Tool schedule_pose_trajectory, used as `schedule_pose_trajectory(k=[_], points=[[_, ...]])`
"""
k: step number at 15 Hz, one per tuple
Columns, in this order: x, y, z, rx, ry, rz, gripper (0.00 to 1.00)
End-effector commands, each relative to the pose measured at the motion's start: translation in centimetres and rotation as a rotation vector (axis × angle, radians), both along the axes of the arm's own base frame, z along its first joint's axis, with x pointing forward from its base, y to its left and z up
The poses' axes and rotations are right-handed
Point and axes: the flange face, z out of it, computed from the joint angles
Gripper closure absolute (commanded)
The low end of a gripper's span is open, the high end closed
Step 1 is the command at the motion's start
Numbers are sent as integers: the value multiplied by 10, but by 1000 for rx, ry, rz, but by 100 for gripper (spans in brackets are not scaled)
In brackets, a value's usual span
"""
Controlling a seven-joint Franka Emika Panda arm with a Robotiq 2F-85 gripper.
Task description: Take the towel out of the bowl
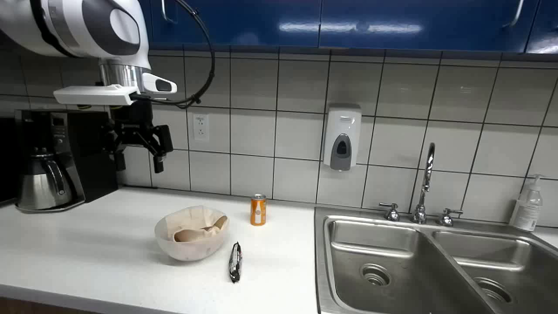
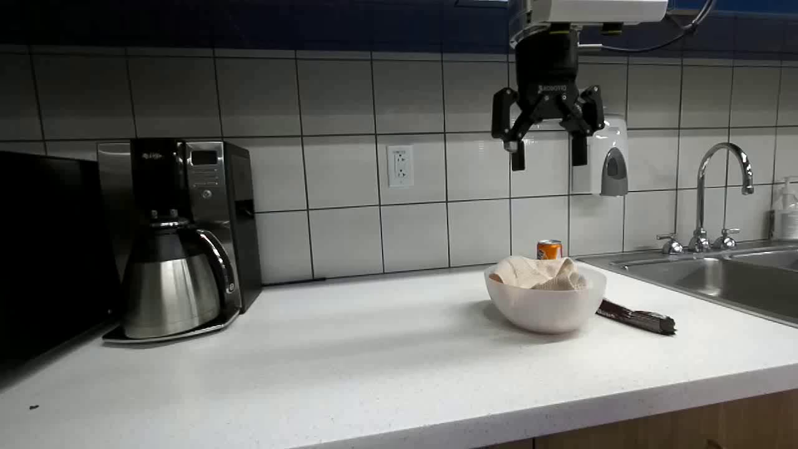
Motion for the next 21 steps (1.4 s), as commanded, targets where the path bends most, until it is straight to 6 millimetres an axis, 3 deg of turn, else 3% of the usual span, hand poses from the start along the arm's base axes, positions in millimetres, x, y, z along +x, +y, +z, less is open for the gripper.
schedule_pose_trajectory(k=[1, 11, 16, 21], points=[[0, 0, 0, 0, 1, 0, 0], [0, 0, 0, 0, 1, 0, 0], [5, -8, -23, -2, 4, -2, 0], [19, -23, -62, -8, -21, -42, 0]])
